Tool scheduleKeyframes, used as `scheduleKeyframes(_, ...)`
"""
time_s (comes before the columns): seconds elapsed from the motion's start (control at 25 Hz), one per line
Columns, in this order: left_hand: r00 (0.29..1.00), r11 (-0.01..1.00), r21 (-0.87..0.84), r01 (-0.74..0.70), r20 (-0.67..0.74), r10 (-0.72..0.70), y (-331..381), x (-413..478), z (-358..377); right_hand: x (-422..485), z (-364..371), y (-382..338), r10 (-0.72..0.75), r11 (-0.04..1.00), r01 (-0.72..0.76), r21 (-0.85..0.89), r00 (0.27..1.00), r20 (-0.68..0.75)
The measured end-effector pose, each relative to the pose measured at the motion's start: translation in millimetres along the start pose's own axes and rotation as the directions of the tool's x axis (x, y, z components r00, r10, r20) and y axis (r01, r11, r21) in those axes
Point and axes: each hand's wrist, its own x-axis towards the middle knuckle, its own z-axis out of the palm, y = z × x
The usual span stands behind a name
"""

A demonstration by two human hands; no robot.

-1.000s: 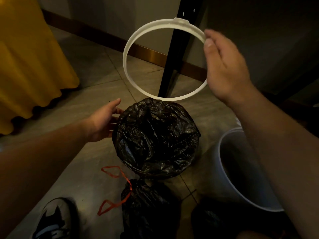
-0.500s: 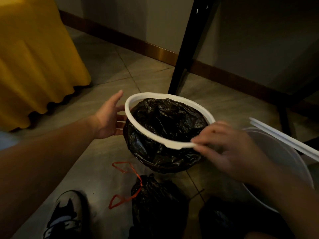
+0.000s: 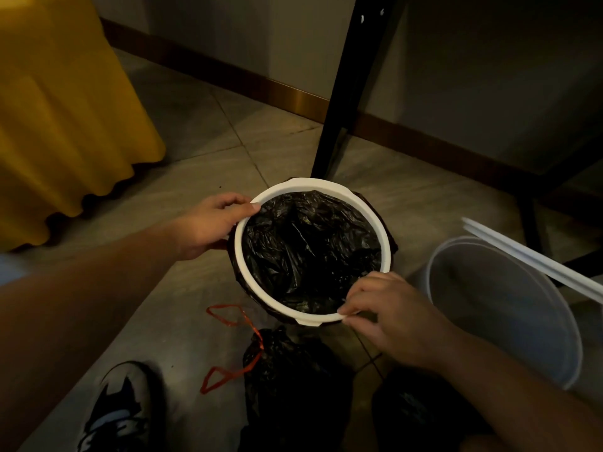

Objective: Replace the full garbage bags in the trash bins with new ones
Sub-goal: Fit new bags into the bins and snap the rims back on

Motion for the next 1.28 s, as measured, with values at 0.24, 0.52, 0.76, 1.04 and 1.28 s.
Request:
scheduleKeyframes(0.24,0.992,0.986,0.131,-0.107,-0.047,0.114,8,-8,14,-5,10,3,0.167,0.961,-0.146,0.235,0.984,-0.070)
scheduleKeyframes(0.52,0.969,0.896,0.413,-0.165,-0.100,0.225,9,-8,27,36,-16,-18,0.218,0.909,-0.195,0.368,0.976,-0.022)
scheduleKeyframes(0.76,0.905,0.731,0.643,-0.228,-0.138,0.403,8,-12,28,178,58,-28,0.224,0.955,-0.295,0.035,0.793,0.566)
scheduleKeyframes(1.04,0.848,0.489,0.780,-0.390,0.097,0.521,-5,-34,33,205,113,0,0.461,0.860,-0.041,-0.508,0.488,0.741)
scheduleKeyframes(1.28,0.827,0.263,0.860,-0.437,0.270,0.493,7,-43,23,193,58,-25,0.370,0.909,-0.035,-0.415,0.524,0.767)
